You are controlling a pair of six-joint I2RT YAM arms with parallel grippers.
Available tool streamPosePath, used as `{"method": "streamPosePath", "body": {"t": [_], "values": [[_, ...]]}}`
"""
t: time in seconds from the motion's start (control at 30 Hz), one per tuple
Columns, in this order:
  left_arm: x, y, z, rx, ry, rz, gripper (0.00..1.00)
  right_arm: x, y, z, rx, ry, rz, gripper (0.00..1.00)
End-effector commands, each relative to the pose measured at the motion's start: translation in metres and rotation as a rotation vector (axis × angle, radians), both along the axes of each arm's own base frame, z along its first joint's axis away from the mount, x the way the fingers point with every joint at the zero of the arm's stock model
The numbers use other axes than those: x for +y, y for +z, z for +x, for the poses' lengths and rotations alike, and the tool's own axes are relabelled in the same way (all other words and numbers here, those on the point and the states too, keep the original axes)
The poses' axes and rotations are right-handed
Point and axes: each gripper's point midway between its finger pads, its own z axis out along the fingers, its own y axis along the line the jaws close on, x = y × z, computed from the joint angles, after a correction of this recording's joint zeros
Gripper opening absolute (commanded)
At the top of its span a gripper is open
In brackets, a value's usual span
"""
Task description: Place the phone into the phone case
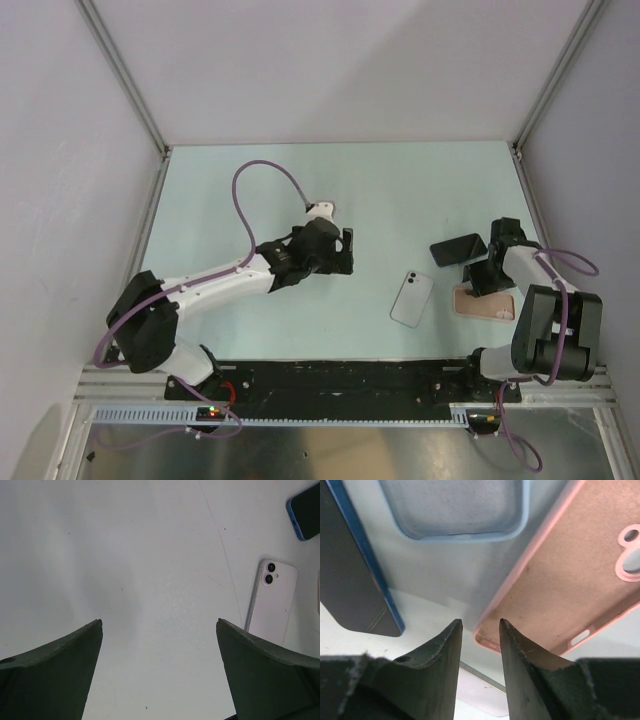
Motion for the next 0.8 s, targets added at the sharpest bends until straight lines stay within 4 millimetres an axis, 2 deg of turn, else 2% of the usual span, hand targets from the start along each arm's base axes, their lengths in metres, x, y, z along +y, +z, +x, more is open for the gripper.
{"method": "streamPosePath", "body": {"t": [0.0,0.2,0.5,0.67,0.77], "values": [[-0.006,0.023,0.008,-0.031,0.014,-0.069,0.98,-0.004,0.01,0.014,-0.02,-0.056,0.021,0.41],[-0.005,0.021,0.01,-0.024,0.015,-0.068,0.98,-0.007,0.01,0.012,-0.013,-0.067,0.022,0.42],[-0.005,0.019,0.014,-0.009,0.025,-0.078,0.98,-0.007,-0.001,0.008,0.049,-0.108,0.053,0.39],[-0.005,0.015,0.014,0.004,0.029,-0.077,0.98,-0.003,-0.009,0.013,0.077,-0.111,0.087,0.32],[-0.003,0.015,0.015,0.006,0.034,-0.08,0.98,0.0,-0.013,0.011,0.095,-0.1,0.101,0.19]]}}
